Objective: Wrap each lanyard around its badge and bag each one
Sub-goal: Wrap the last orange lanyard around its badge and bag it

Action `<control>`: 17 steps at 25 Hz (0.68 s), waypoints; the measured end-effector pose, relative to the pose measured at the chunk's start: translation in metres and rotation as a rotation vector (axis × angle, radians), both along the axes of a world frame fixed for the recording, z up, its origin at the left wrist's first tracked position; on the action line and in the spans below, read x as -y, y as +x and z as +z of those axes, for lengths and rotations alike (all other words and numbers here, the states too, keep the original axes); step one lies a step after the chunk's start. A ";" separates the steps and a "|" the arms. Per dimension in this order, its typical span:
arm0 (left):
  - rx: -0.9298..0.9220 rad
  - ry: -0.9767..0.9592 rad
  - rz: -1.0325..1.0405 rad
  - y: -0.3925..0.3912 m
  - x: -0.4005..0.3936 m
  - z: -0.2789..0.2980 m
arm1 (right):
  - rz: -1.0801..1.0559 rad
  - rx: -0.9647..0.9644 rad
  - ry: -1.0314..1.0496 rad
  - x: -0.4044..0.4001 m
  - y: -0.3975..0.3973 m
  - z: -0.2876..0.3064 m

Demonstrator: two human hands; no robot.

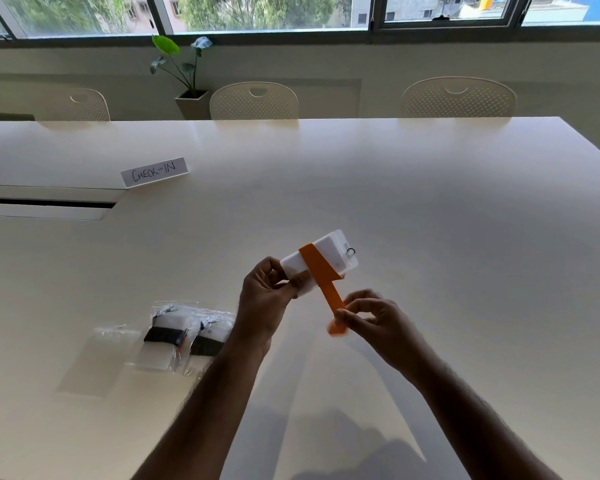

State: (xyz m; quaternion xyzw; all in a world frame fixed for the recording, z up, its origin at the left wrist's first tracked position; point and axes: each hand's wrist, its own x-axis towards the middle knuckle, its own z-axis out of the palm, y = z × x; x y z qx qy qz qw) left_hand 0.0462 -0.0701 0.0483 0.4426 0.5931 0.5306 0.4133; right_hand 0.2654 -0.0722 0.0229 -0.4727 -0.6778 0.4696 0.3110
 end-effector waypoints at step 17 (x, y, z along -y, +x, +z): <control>-0.527 0.230 -0.127 0.024 0.014 -0.005 | -0.083 -0.301 0.010 -0.004 -0.010 0.041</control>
